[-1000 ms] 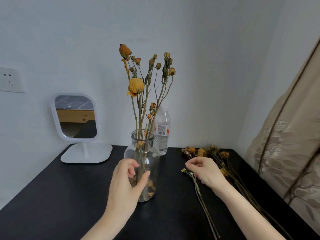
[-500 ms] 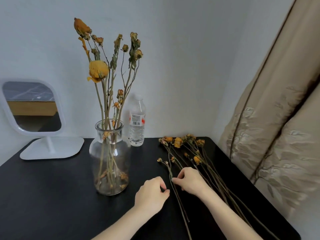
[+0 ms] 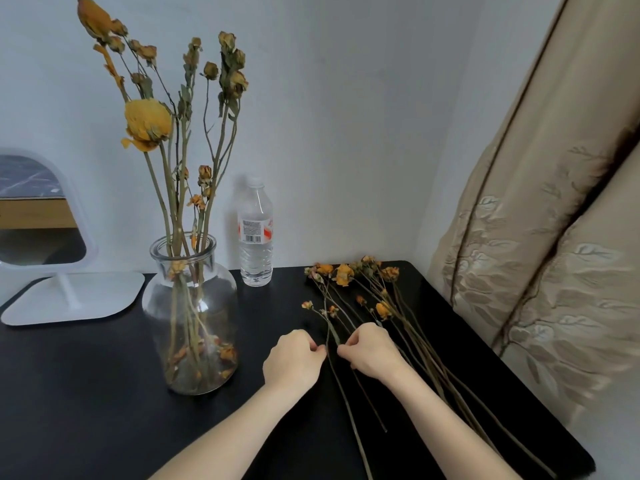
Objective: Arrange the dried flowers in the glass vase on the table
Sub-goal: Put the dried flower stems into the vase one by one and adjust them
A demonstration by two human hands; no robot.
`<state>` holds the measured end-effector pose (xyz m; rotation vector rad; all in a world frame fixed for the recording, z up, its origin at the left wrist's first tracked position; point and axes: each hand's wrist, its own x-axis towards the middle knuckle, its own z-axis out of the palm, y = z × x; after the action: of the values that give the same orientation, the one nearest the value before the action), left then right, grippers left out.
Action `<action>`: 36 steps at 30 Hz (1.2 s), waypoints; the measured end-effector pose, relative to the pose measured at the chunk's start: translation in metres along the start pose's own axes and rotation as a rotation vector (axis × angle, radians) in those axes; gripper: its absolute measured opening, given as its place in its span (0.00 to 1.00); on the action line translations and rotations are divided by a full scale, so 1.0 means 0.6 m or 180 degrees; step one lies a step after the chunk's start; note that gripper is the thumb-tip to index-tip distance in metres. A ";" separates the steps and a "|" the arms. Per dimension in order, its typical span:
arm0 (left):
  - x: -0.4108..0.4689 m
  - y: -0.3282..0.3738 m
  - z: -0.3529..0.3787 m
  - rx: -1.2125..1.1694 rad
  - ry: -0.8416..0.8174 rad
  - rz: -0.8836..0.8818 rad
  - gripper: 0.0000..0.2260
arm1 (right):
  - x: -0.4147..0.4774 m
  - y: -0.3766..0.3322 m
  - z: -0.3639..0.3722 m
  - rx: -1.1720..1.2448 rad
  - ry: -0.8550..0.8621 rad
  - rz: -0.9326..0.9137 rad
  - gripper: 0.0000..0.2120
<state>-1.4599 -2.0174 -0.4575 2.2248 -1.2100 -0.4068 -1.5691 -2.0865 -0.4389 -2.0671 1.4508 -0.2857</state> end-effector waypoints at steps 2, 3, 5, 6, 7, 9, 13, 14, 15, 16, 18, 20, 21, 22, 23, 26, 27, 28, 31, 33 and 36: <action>0.006 0.007 0.002 0.0080 0.0006 -0.0049 0.12 | 0.002 0.002 -0.005 0.0060 0.0076 0.0030 0.12; 0.009 0.011 0.003 0.0144 0.0009 -0.0060 0.12 | 0.003 0.004 -0.007 0.0073 0.0104 0.0047 0.12; 0.015 0.019 0.007 0.0318 0.0006 -0.0073 0.13 | 0.004 0.007 -0.011 0.0072 0.0142 0.0093 0.12; 0.017 0.023 0.009 0.0406 -0.0004 -0.0076 0.13 | 0.005 0.008 -0.012 0.0052 0.0154 0.0126 0.12; 0.018 0.027 0.011 0.0474 -0.0015 -0.0076 0.12 | 0.007 0.010 -0.013 0.0028 0.0165 0.0164 0.12; 0.019 0.034 0.014 0.0569 -0.0006 -0.0054 0.10 | 0.010 0.014 -0.014 -0.0012 0.0196 0.0249 0.11; 0.019 0.041 0.007 0.0638 -0.0099 -0.0093 0.14 | 0.014 0.019 -0.015 -0.0064 0.0261 0.0385 0.11; 0.018 0.040 0.003 0.0621 -0.0155 -0.0114 0.15 | 0.015 0.020 -0.015 -0.0056 0.0266 0.0397 0.11; 0.018 0.039 -0.001 0.0582 -0.0207 -0.0135 0.15 | 0.015 0.022 -0.016 -0.0051 0.0265 0.0406 0.11; 0.018 0.036 -0.006 0.0526 -0.0248 -0.0152 0.14 | 0.015 0.024 -0.017 -0.0046 0.0261 0.0415 0.11; 0.019 0.030 -0.018 0.0407 -0.0291 -0.0150 0.14 | 0.016 0.027 -0.018 -0.0044 0.0249 0.0437 0.11; 0.018 0.023 -0.030 0.0303 -0.0262 -0.0096 0.14 | 0.017 0.029 -0.020 -0.0014 0.0248 0.0470 0.11; 0.017 0.018 -0.036 0.0253 -0.0212 -0.0064 0.13 | 0.017 0.030 -0.020 0.0004 0.0249 0.0491 0.11; 0.016 0.014 -0.042 0.0215 -0.0152 -0.0036 0.11 | 0.018 0.030 -0.021 0.0015 0.0250 0.0512 0.11; 0.014 0.009 -0.048 0.0192 -0.0097 -0.0014 0.09 | 0.018 0.030 -0.021 0.0025 0.0255 0.0531 0.10; 0.006 -0.008 -0.062 0.0127 -0.0014 0.0032 0.07 | 0.018 0.031 -0.020 0.0007 0.0311 0.0539 0.11; 0.004 -0.013 -0.066 0.0094 0.0007 0.0040 0.07 | 0.018 0.031 -0.019 0.0003 0.0338 0.0532 0.12; 0.001 -0.017 -0.070 0.0060 0.0036 0.0045 0.08 | 0.018 0.031 -0.018 0.0007 0.0359 0.0530 0.13; -0.004 -0.024 -0.082 -0.0012 0.0150 0.0081 0.09 | 0.014 0.027 -0.018 0.0002 0.0395 0.0537 0.15; -0.005 -0.025 -0.088 -0.0047 0.0213 0.0109 0.09 | 0.010 0.022 -0.017 0.0022 0.0367 0.0514 0.14; -0.008 -0.025 -0.091 -0.0050 0.0237 0.0146 0.08 | 0.003 0.017 -0.018 0.0097 0.0344 0.0410 0.12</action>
<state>-1.4247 -1.9887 -0.4237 2.1749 -1.2122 -0.3113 -1.5815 -2.0943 -0.4365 -1.9505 1.6260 -0.3700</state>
